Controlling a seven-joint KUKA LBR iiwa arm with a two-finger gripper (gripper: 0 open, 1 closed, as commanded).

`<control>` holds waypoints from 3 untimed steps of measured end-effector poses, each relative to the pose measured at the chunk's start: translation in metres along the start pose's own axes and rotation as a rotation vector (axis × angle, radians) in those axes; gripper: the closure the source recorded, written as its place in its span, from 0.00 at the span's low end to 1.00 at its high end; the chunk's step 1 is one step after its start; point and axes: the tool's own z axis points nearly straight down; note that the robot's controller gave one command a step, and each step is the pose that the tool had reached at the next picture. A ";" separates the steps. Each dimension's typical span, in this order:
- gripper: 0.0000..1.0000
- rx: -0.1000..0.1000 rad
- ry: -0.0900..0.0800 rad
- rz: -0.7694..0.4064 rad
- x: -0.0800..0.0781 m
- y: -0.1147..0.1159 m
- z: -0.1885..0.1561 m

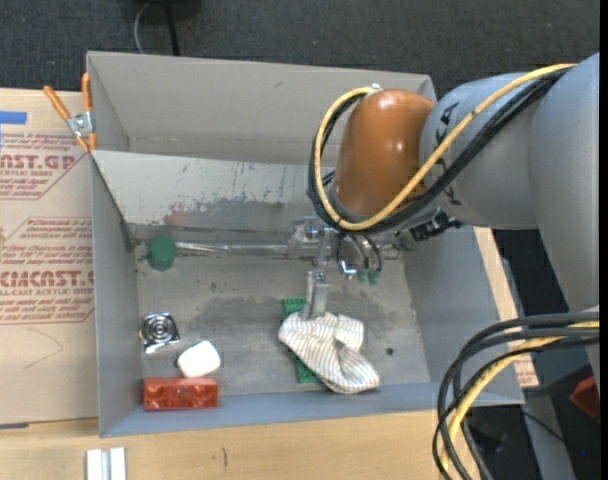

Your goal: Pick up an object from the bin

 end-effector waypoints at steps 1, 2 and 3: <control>0.00 0.000 -0.007 0.000 -0.002 0.000 -0.005; 0.00 -0.001 -0.003 0.061 0.048 -0.010 -0.013; 0.00 0.000 0.001 0.052 0.062 -0.034 -0.039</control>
Offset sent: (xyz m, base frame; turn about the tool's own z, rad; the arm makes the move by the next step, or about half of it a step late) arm -0.0924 -0.0219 0.0235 0.1187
